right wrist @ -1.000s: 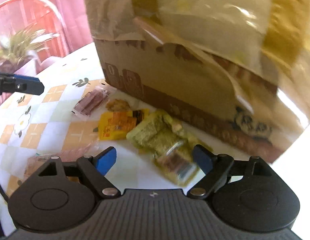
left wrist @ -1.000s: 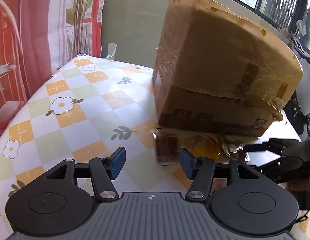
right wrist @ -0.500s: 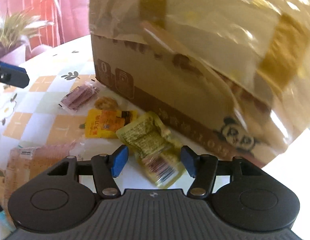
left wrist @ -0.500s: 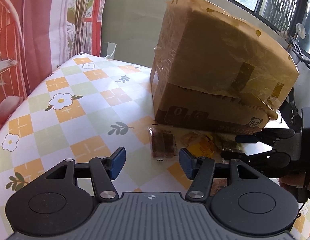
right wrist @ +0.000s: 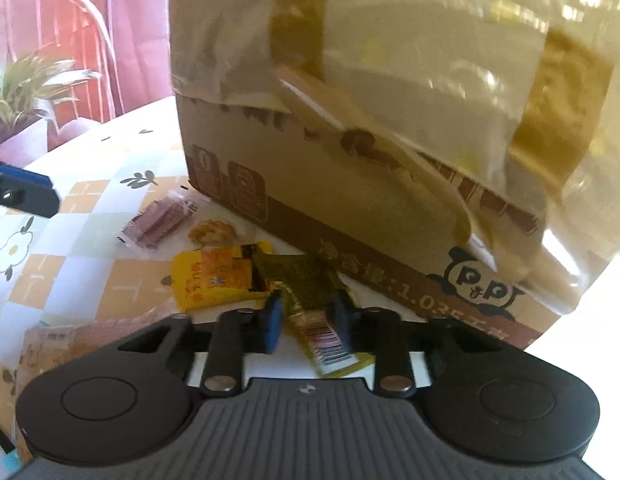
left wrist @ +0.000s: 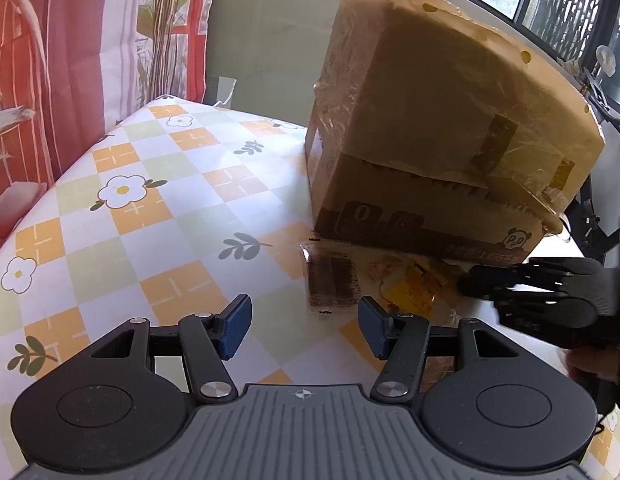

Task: Organize snacks
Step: 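Grasp the small clear snack packet with the left tool while the right tool grasps a small packet, then carry both packets into the lined box and open both tools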

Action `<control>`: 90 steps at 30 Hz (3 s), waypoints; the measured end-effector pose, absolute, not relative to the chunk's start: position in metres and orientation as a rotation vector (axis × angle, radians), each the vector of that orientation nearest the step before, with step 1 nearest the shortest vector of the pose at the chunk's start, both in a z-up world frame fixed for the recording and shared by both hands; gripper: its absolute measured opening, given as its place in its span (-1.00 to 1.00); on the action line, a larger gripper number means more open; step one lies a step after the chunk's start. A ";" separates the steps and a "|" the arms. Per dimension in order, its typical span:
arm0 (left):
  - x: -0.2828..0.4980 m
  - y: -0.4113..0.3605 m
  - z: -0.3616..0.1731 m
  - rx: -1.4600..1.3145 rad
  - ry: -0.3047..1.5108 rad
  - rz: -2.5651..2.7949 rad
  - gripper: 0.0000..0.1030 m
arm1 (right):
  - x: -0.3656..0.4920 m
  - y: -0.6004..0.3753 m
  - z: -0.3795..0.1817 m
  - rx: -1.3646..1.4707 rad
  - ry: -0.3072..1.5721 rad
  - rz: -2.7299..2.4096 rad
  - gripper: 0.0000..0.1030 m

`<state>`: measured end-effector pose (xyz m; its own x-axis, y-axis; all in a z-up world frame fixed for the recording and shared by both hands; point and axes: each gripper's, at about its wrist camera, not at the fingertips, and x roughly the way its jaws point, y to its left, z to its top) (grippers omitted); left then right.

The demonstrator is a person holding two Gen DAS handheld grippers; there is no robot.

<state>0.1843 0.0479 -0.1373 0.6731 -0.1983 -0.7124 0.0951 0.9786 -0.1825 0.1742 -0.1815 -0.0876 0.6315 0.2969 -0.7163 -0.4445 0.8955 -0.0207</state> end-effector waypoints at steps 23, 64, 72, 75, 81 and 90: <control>0.247 -0.009 -0.155 0.036 0.824 -0.334 -0.27 | 0.154 -0.231 -0.076 0.214 0.766 0.305 -0.87; 0.204 0.005 -0.054 0.055 0.524 -0.464 -0.66 | 0.101 -0.252 0.031 0.320 0.510 0.434 -0.87; 0.242 -0.018 0.013 0.041 0.370 -0.456 -0.66 | 0.146 -0.261 0.099 0.226 0.314 0.408 -0.87; 0.272 -0.040 0.022 0.004 0.395 -0.468 -0.66 | 0.179 -0.262 0.103 0.173 0.302 0.344 -0.87; 0.321 -0.094 0.009 0.067 0.472 -0.408 -0.64 | 0.236 -0.260 0.080 0.173 0.368 0.228 -0.86; 0.331 -0.088 -0.004 0.057 0.516 -0.374 0.02 | 0.227 -0.271 0.056 0.246 0.407 0.213 -0.30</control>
